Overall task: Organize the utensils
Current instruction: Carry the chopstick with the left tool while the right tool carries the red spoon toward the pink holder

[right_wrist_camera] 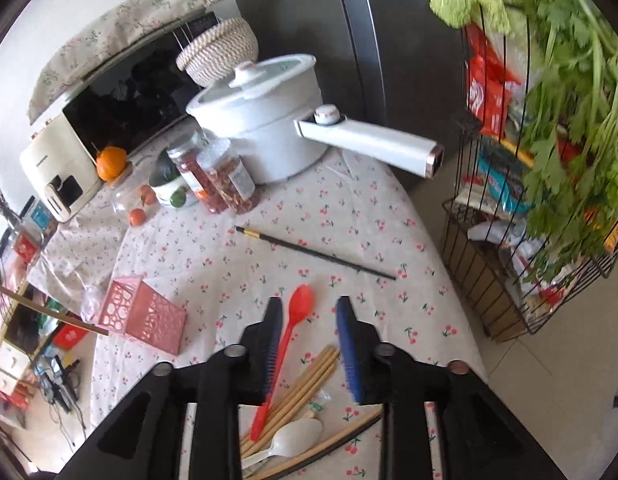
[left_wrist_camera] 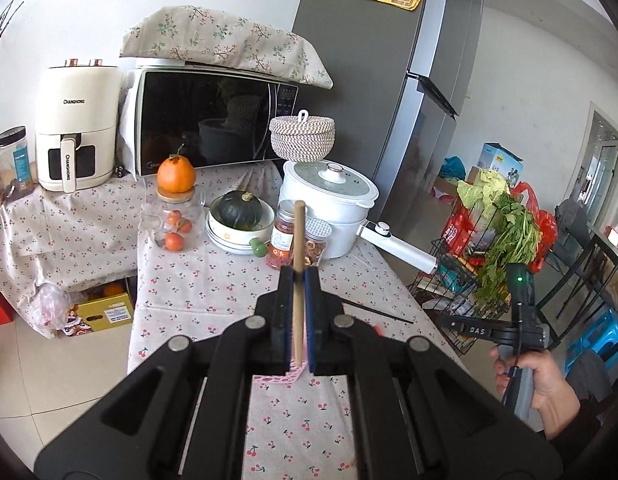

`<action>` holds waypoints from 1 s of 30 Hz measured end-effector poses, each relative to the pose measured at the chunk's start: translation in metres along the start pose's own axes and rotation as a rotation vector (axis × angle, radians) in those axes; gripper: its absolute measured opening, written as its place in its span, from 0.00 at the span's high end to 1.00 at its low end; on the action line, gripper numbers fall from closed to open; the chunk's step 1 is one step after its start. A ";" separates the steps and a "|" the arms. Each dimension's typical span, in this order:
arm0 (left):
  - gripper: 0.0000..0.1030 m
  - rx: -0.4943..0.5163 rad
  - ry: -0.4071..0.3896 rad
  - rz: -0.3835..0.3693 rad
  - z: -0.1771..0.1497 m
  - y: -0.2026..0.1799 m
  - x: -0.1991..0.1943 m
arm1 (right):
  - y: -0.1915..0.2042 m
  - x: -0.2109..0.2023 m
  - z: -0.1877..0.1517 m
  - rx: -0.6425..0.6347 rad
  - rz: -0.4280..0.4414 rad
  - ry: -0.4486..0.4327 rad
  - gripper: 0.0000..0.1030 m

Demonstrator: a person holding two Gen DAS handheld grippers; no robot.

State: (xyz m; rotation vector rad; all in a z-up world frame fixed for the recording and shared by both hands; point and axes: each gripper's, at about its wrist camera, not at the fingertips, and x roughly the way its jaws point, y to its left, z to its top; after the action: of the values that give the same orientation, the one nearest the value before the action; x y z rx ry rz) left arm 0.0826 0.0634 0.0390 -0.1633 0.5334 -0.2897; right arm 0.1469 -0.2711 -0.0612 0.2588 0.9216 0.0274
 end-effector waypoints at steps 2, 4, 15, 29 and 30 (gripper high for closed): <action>0.94 0.008 0.015 -0.012 -0.002 -0.004 -0.002 | -0.005 0.028 -0.004 0.009 -0.010 0.069 0.48; 0.94 0.012 0.035 -0.032 -0.006 -0.007 -0.002 | -0.006 0.053 -0.006 0.005 -0.024 0.123 0.48; 0.94 0.027 0.136 -0.034 -0.021 -0.005 0.021 | 0.034 0.155 -0.006 -0.105 -0.137 0.258 0.52; 0.94 0.006 -0.020 -0.028 0.001 0.005 -0.001 | 0.048 0.086 0.013 -0.103 -0.111 -0.013 0.74; 0.94 0.008 -0.041 -0.017 0.004 0.005 -0.001 | 0.049 0.073 0.016 -0.093 -0.095 -0.049 0.74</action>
State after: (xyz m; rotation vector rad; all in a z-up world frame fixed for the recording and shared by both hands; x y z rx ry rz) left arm 0.0848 0.0691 0.0418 -0.1662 0.4905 -0.3043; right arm 0.2079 -0.2177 -0.0979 0.1288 0.8800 -0.0236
